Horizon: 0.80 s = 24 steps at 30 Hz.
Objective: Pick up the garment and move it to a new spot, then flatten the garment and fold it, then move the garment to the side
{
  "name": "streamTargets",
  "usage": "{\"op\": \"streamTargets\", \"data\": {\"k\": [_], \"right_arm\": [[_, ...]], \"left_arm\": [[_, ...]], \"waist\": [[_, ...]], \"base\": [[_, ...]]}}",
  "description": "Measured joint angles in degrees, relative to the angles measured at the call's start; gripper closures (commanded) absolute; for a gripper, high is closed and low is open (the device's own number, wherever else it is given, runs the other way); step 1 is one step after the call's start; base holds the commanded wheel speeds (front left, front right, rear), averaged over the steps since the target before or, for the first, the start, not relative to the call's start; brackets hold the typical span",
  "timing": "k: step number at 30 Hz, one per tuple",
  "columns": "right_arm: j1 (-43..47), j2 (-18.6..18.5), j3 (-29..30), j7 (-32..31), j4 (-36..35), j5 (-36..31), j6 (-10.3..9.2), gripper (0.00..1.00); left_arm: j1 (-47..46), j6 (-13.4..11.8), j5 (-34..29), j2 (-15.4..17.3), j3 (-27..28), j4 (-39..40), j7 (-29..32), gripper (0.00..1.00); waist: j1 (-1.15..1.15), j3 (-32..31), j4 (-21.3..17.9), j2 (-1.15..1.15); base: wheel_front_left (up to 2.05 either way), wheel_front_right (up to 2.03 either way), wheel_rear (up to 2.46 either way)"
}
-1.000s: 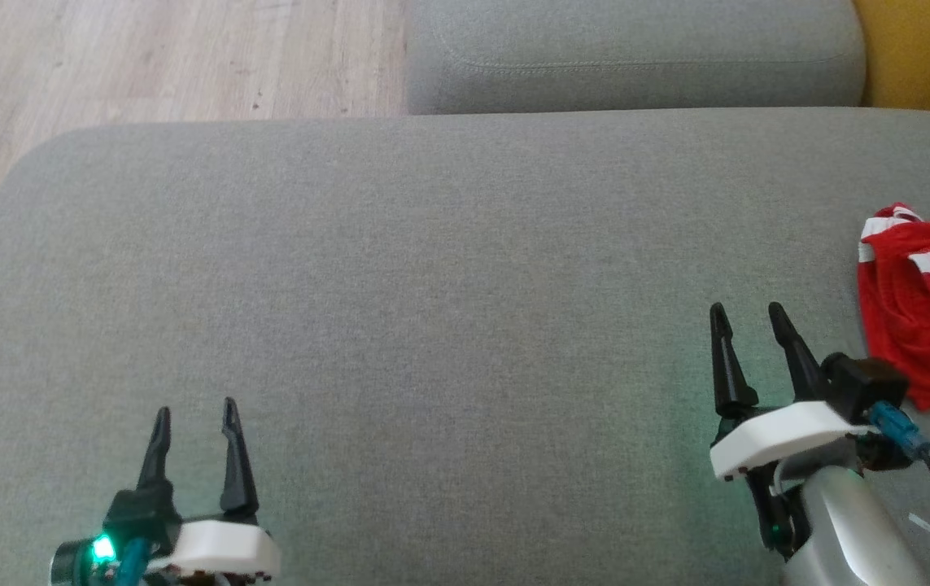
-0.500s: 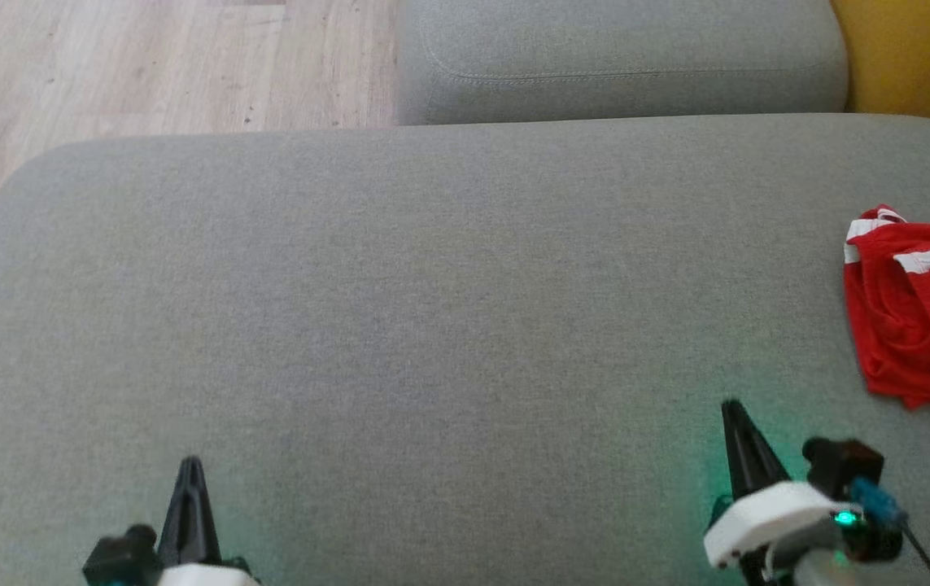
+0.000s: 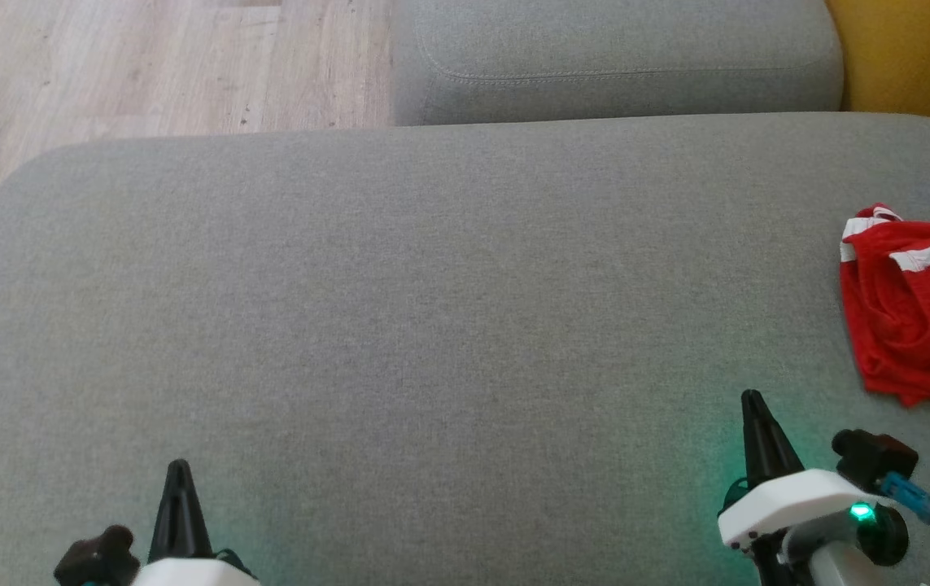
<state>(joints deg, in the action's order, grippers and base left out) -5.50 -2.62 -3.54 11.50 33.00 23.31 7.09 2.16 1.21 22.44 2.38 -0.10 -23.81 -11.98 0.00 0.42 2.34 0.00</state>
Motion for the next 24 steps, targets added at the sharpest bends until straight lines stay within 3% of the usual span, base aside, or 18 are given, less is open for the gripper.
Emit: {"op": "streamTargets", "data": {"k": [24], "right_arm": [[0.1,0.0,2.4,-3.9,-3.6,15.0,0.00,1.00]], "left_arm": [[-0.9,1.3,15.2,0.0,0.6,1.7,3.9,1.00]], "waist": [[0.00,-0.1,-0.5,0.00]], "base": [[0.00,0.00,0.00]]}}
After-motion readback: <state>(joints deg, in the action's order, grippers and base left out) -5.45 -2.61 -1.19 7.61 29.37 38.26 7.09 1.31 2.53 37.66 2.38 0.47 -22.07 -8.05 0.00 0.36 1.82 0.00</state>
